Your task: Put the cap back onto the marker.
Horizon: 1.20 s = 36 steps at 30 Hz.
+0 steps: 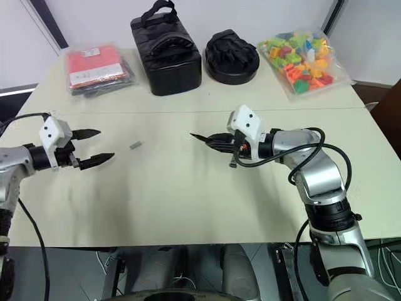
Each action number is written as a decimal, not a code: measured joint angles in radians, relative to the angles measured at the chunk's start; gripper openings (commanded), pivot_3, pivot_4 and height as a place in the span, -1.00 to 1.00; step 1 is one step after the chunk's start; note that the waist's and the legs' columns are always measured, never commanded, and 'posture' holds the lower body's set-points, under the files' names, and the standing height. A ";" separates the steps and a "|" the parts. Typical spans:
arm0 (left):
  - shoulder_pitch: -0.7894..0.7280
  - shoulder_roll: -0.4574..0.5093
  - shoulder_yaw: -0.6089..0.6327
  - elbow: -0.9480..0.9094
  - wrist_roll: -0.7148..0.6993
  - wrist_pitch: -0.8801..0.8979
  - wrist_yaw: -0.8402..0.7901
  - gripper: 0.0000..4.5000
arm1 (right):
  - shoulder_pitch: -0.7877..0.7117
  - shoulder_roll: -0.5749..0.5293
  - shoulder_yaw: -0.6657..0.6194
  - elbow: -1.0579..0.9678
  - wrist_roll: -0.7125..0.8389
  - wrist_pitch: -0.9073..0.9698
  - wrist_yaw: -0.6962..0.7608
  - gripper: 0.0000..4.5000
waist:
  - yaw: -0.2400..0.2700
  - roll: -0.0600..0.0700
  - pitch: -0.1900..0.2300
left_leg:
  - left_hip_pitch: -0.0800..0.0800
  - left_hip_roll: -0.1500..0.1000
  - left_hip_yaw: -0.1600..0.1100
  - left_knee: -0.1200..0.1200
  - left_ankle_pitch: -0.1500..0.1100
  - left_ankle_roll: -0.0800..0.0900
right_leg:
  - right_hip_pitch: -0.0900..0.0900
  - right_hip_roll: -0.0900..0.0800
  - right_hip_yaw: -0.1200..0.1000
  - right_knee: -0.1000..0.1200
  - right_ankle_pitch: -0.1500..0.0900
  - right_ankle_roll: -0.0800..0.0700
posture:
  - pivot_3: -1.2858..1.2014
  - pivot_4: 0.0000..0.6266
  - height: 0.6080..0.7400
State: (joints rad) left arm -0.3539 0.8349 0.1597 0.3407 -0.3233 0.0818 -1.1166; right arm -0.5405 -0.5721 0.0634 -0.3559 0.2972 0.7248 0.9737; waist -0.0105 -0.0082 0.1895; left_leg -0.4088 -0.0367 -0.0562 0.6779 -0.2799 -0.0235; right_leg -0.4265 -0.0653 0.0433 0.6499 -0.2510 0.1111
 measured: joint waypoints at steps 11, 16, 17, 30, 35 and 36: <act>-0.161 -0.167 -0.056 0.272 0.071 -0.127 0.036 1.00 | 0.039 -0.030 -0.003 -0.059 0.058 0.069 -0.101 -0.98 | -0.002 -0.001 -0.001 | 0.000 0.000 0.000 0.001 0.000 0.000 | 0.000 0.001 -0.001 0.000 0.000 0.000 | 0.03 -0.52 1.00; -0.247 -0.203 -0.068 0.433 0.105 -0.201 0.034 1.00 | 0.045 -0.044 -0.003 -0.071 0.076 0.072 -0.117 -0.98 | -0.004 -0.001 -0.001 | 0.000 0.000 0.000 0.001 0.000 0.000 | 0.000 0.001 -0.001 0.000 0.000 0.000 | 0.03 -0.52 1.00; -0.259 -0.210 -0.071 0.461 0.114 -0.216 0.032 1.00 | 0.046 -0.048 -0.003 -0.075 0.079 0.072 -0.121 -0.98 | -0.003 -0.001 -0.001 | 0.000 0.000 0.000 0.001 0.000 0.000 | 0.000 0.001 -0.001 0.000 0.000 0.000 | 0.03 -0.52 1.00; -0.324 -0.239 -0.089 0.643 0.153 -0.317 0.012 1.00 | 0.073 -0.075 -0.013 -0.082 0.097 0.072 -0.167 -0.98 | 0.000 -0.002 -0.001 | 0.000 0.000 0.000 0.002 0.000 0.000 | 0.001 0.001 -0.001 0.001 0.000 0.000 | 0.03 -0.52 1.00; -0.331 -0.253 -0.086 0.663 0.160 -0.342 0.019 1.00 | 0.074 -0.077 -0.017 -0.082 0.102 0.072 -0.178 -0.98 | 0.004 -0.002 -0.001 | 0.000 -0.001 -0.001 0.003 0.000 0.000 | 0.003 0.001 -0.001 0.001 0.000 0.000 | 0.03 -0.52 1.00; -0.332 -0.256 -0.086 0.667 0.161 -0.347 0.020 1.00 | 0.074 -0.078 -0.017 -0.082 0.102 0.071 -0.179 -0.98 | 0.005 -0.002 -0.001 | 0.000 -0.001 -0.001 0.003 0.000 0.000 | 0.003 0.001 -0.001 0.001 0.000 0.000 | 0.03 -0.52 1.00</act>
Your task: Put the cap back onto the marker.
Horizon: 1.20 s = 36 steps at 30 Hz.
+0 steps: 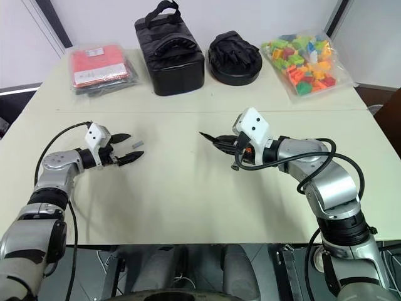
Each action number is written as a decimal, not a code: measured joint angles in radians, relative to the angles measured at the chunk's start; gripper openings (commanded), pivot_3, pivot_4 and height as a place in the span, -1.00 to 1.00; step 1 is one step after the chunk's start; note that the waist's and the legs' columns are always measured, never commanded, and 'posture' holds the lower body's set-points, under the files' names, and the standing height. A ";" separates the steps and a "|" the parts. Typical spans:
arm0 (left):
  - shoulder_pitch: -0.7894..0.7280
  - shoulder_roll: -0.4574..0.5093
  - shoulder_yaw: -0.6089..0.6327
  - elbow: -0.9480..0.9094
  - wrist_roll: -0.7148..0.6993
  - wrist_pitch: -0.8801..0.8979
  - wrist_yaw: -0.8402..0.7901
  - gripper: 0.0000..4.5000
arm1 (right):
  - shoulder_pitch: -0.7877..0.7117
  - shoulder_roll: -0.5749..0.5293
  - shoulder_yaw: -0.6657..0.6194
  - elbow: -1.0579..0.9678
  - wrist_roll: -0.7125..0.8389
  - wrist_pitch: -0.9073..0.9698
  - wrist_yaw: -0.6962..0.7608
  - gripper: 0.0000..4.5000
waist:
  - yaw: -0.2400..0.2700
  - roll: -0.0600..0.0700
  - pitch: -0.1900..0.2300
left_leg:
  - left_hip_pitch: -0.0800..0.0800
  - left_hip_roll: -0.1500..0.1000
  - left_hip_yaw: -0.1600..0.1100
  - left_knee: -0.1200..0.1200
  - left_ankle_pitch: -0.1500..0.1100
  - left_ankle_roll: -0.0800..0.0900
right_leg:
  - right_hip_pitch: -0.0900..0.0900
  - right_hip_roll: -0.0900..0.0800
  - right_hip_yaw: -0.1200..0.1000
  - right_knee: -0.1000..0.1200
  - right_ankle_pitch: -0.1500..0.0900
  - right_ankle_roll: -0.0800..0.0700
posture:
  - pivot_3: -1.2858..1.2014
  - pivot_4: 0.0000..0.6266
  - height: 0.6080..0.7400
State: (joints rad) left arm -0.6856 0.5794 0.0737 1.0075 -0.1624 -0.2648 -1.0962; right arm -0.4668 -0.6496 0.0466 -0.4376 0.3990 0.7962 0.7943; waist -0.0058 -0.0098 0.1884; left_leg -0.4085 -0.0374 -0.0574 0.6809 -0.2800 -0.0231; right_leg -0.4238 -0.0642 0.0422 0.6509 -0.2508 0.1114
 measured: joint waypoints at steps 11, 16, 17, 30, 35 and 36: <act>-0.015 -0.051 -0.017 0.012 0.015 -0.028 -0.006 -0.98 | 0.000 -0.002 0.000 0.001 0.000 -0.012 -0.009 -1.00 | 0.017 0.000 -0.001 | 0.005 0.000 -0.002 0.001 0.001 0.000 | 0.006 0.001 -0.001 0.000 0.000 0.000 | 0.03 -0.52 1.00; -0.018 -0.051 -0.018 0.014 0.022 -0.028 -0.005 -0.98 | 0.004 -0.002 -0.007 0.001 0.000 -0.018 -0.013 -1.00 | 0.017 0.000 -0.001 | 0.005 0.000 -0.002 0.001 0.001 0.000 | 0.006 0.001 -0.001 0.000 0.000 0.000 | 0.03 -0.52 1.00; -0.019 -0.051 -0.018 0.015 0.022 -0.029 -0.005 -0.98 | 0.008 -0.002 -0.011 0.002 0.000 -0.018 -0.014 -1.00 | 0.017 0.000 -0.001 | 0.005 0.000 -0.002 0.001 0.001 0.000 | 0.006 0.001 -0.001 0.000 0.000 0.000 | 0.03 -0.52 1.00; -0.034 -0.011 -0.019 -0.144 -0.010 0.093 -0.114 -0.98 | 0.014 -0.177 -0.026 0.126 -0.031 -0.144 0.106 -1.00 | 0.015 -0.001 0.000 | 0.000 0.000 -0.001 0.001 0.001 0.001 | 0.002 0.001 -0.001 -0.001 0.000 0.000 | 0.03 -0.52 1.00; -0.063 0.009 -0.053 -0.423 -0.063 0.222 -0.224 -0.98 | -0.019 -0.238 -0.017 0.236 -0.059 -0.259 0.228 -1.00 | 0.007 -0.001 0.001 | -0.001 0.001 0.000 0.000 0.000 0.001 | 0.001 0.001 -0.001 -0.001 0.000 0.000 | 0.03 -0.52 1.00; -0.064 0.009 -0.062 -0.465 -0.068 0.240 -0.240 -0.98 | -0.030 -0.239 -0.014 0.247 -0.059 -0.272 0.249 -1.00 | 0.003 -0.001 0.001 | 0.000 0.001 0.000 0.000 0.000 0.001 | 0.001 0.001 -0.001 -0.001 0.000 0.000 | 0.03 -0.52 1.00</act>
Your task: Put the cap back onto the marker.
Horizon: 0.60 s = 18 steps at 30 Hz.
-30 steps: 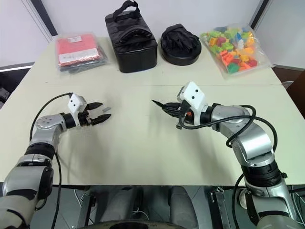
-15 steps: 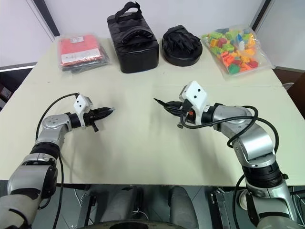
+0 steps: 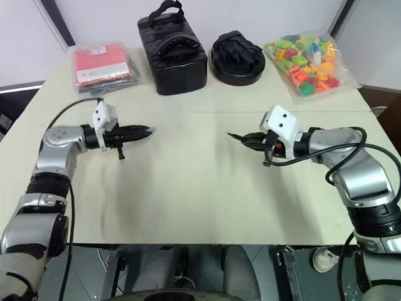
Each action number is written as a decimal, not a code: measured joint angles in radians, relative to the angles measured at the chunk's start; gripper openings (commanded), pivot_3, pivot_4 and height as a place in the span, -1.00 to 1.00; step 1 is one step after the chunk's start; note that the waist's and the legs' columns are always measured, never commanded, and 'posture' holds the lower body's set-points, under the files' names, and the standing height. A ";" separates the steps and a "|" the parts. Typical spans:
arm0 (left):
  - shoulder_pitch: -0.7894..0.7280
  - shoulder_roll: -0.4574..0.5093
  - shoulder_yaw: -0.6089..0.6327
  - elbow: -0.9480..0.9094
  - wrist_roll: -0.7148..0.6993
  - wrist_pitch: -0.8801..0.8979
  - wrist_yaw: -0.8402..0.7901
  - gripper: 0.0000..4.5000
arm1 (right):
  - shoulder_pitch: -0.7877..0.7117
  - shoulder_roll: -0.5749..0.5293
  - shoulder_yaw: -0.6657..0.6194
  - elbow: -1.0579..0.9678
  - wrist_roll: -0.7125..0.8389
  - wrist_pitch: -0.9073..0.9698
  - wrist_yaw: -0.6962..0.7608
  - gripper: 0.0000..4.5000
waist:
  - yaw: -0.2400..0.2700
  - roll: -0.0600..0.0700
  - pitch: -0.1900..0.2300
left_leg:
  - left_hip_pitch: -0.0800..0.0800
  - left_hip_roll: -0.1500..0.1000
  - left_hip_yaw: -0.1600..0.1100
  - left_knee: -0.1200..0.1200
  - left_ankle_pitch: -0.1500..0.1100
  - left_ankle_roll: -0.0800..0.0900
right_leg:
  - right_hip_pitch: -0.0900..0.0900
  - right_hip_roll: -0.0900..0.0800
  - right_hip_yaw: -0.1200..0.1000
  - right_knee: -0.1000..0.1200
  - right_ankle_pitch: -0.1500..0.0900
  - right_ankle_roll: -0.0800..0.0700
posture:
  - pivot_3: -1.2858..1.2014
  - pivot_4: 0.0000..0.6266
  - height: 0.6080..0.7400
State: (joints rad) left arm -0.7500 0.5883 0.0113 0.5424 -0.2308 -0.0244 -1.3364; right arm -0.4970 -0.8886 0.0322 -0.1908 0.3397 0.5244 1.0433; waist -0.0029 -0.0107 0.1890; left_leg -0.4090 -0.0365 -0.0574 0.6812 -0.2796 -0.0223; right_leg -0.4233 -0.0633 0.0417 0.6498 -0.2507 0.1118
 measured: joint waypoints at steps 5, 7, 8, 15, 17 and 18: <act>-0.012 -0.018 -0.077 -0.195 -0.039 0.091 -0.078 -0.98 | -0.078 -0.029 0.039 0.040 -0.007 -0.060 0.124 -1.00 | -0.014 0.000 0.000 | 0.000 0.001 0.000 0.000 0.000 0.000 | 0.000 0.001 0.000 0.000 0.000 0.000 | 0.03 -0.52 1.00; -0.019 -0.034 -0.088 -0.216 -0.041 0.102 -0.085 -0.98 | -0.096 -0.029 0.047 0.040 -0.008 -0.065 0.151 -1.00 | -0.014 0.000 0.000 | 0.000 0.001 0.000 0.000 0.000 0.000 | 0.000 0.001 0.000 0.000 0.000 0.000 | 0.03 -0.52 1.00; -0.025 -0.043 -0.100 -0.218 -0.041 0.102 -0.087 -0.98 | -0.105 -0.029 0.054 0.039 -0.007 -0.065 0.161 -1.00 | -0.014 0.000 0.000 | 0.000 0.001 0.000 0.000 0.000 0.000 | 0.000 0.001 0.000 0.000 0.000 0.000 | 0.03 -0.52 1.00; -0.047 -0.123 -0.148 -0.130 -0.019 0.036 -0.080 -0.98 | -0.130 0.037 0.113 0.037 -0.028 -0.079 0.158 -1.00 | -0.010 0.000 0.000 | 0.000 0.000 0.000 0.000 0.000 0.000 | -0.001 0.000 0.000 0.000 0.000 0.000 | 0.03 -0.52 1.00; -0.056 -0.137 -0.152 -0.101 -0.017 0.027 -0.078 -0.98 | -0.130 0.046 0.118 0.037 -0.033 -0.079 0.155 -1.00 | -0.009 0.000 0.000 | 0.000 0.000 0.000 0.000 0.000 0.000 | -0.001 0.000 0.000 0.000 0.000 0.000 | 0.03 -0.52 1.00; -0.064 -0.143 -0.153 -0.091 -0.017 0.018 -0.077 -0.98 | -0.130 0.047 0.118 0.037 -0.034 -0.079 0.152 -1.00 | -0.008 0.000 0.000 | -0.001 0.000 0.000 0.000 0.000 0.000 | -0.001 0.000 0.000 0.000 0.000 0.000 | 0.03 -0.52 1.00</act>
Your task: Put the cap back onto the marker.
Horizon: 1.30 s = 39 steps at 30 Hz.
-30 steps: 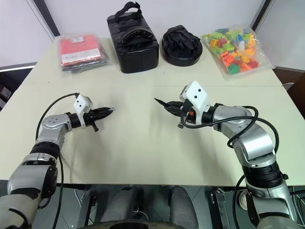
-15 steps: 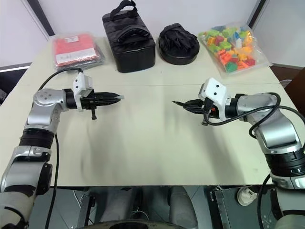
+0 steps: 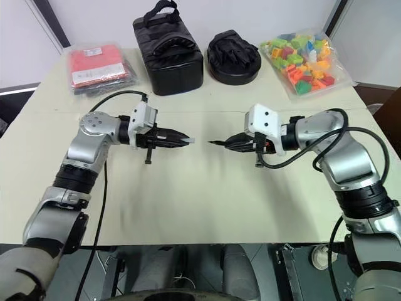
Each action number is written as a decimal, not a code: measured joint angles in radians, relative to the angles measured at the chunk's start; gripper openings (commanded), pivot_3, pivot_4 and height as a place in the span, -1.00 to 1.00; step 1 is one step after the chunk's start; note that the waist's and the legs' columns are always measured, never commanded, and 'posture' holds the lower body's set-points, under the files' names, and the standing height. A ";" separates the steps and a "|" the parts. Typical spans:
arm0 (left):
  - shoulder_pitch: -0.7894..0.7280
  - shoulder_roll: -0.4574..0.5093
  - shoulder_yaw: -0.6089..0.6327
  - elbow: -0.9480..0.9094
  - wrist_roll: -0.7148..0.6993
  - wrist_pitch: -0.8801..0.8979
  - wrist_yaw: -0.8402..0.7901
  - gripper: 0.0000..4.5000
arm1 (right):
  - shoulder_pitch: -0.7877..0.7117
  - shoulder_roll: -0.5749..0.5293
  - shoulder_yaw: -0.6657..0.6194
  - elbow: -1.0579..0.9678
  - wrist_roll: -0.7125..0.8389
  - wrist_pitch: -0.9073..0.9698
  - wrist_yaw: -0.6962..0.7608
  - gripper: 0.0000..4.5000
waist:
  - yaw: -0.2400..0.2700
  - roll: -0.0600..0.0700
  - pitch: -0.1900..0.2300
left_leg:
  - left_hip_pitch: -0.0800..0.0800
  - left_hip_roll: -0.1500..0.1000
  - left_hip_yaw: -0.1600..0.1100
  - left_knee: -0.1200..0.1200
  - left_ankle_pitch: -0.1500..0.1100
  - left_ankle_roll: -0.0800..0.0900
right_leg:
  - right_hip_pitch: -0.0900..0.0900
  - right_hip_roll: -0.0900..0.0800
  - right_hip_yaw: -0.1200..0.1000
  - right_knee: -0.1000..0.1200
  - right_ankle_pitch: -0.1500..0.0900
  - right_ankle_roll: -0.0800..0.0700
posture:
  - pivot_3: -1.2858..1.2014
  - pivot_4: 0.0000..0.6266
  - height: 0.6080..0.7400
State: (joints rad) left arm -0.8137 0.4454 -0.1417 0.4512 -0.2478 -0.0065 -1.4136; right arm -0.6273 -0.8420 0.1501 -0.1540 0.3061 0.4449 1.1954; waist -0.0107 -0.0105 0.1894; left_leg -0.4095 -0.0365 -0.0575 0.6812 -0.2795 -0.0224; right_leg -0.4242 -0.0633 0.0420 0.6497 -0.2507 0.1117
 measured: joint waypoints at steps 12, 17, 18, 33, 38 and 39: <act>-0.023 -0.057 -0.003 0.016 -0.001 -0.010 0.022 -0.98 | 0.000 0.027 0.000 0.001 -0.007 0.000 -0.024 -1.00 | -0.002 0.000 0.000 | 0.000 0.000 0.000 0.000 0.000 0.000 | 0.000 0.000 0.000 0.000 0.000 0.000 | 0.03 -0.52 1.00; -0.022 -0.061 -0.003 0.005 -0.001 -0.003 0.025 -0.98 | 0.000 0.039 0.000 0.002 -0.009 -0.002 -0.029 -1.00 | -0.001 0.000 0.000 | 0.000 0.000 0.000 0.000 0.000 0.000 | 0.000 0.000 0.000 0.000 0.000 0.000 | 0.03 -0.52 1.00; -0.022 -0.062 -0.003 0.004 -0.001 -0.002 0.026 -0.98 | 0.000 0.039 0.000 0.004 -0.010 -0.003 -0.029 -1.00 | -0.001 0.000 0.000 | 0.000 0.000 0.000 0.000 0.000 0.000 | 0.000 0.000 0.000 0.000 0.000 0.000 | 0.03 -0.52 1.00; -0.018 -0.050 -0.003 -0.002 -0.001 0.001 0.021 -0.98 | -0.003 0.039 0.000 0.063 -0.030 -0.042 -0.026 -1.00 | -0.002 0.000 0.000 | 0.000 0.000 0.000 0.000 0.000 0.000 | 0.000 0.000 0.000 0.000 0.000 0.000 | 0.03 -0.52 1.00; -0.018 -0.051 -0.004 -0.002 0.000 0.000 0.023 -0.98 | -0.006 0.041 0.000 0.064 -0.030 -0.045 -0.027 -1.00 | -0.002 0.000 0.000 | 0.000 0.000 0.000 0.000 0.000 0.000 | 0.000 0.000 0.000 0.000 0.000 0.000 | 0.03 -0.52 1.00; -0.018 -0.052 -0.004 -0.002 0.000 -0.001 0.024 -0.98 | -0.006 0.043 0.000 0.064 -0.029 -0.045 -0.027 -1.00 | -0.002 0.000 0.000 | 0.000 0.000 0.000 0.000 0.000 0.000 | 0.000 0.000 0.000 0.000 0.000 0.000 | 0.03 -0.52 1.00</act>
State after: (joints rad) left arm -0.8313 0.3932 -0.1454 0.4491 -0.2480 -0.0071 -1.3895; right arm -0.6328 -0.7989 0.1497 -0.0904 0.2766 0.4002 1.1682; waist -0.0126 -0.0105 0.1894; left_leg -0.4095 -0.0365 -0.0574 0.6813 -0.2795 -0.0224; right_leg -0.4244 -0.0631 0.0422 0.6498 -0.2507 0.1117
